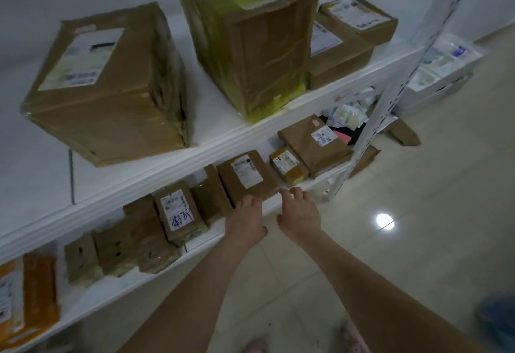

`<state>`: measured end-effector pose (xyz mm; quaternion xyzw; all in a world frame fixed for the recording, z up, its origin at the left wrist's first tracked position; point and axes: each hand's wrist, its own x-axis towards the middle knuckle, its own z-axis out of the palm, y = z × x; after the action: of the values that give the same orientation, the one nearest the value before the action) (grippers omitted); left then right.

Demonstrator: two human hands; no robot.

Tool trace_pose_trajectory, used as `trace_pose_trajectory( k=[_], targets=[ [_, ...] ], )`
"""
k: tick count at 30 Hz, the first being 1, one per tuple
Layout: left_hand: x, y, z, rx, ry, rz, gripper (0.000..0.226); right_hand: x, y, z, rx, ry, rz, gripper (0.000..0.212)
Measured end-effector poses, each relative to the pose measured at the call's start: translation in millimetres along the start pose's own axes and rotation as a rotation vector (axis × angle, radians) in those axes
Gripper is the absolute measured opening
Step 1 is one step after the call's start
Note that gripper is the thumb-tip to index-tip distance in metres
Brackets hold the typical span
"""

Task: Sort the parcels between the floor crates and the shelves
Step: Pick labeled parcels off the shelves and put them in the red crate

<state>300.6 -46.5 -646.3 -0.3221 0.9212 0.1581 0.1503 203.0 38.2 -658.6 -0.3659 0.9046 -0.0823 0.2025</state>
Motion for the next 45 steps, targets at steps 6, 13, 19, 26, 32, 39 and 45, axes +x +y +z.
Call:
trace_pose_trajectory(
  k=[6, 13, 19, 26, 32, 39, 45],
  targets=[
    [67.6, 45.7, 18.1, -0.043, -0.021, -0.103, 0.069, 67.7, 60.2, 2.4, -0.023, -0.061, -0.084, 0.06],
    [123.3, 79.3, 75.0, -0.078, -0.064, -0.219, 0.075, 137.3, 138.1, 27.0, -0.145, -0.113, -0.136, 0.063],
    [153.0, 36.4, 117.0, -0.041, -0.032, -0.344, 0.07, 183.7, 128.9, 85.8, -0.203, -0.217, -0.226, 0.074],
    [180.8, -7.1, 150.4, -0.02, -0.015, -0.404, 0.087, 226.5, 127.8, 131.5, -0.392, -0.223, -0.375, 0.084],
    [189.9, -2.5, 160.7, 0.007, -0.045, -0.396, 0.085, 251.0, 121.5, 119.1, -0.296, -0.231, -0.377, 0.065],
    [189.1, 6.1, 163.0, -0.007, -0.028, -0.327, 0.082, 227.4, 105.4, 137.4, -0.203, -0.077, -0.534, 0.067],
    [183.7, -2.9, 153.1, -0.087, 0.246, -0.403, 0.073, 216.9, 103.9, 140.9, -0.106, -0.135, -0.426, 0.051]
  ],
)
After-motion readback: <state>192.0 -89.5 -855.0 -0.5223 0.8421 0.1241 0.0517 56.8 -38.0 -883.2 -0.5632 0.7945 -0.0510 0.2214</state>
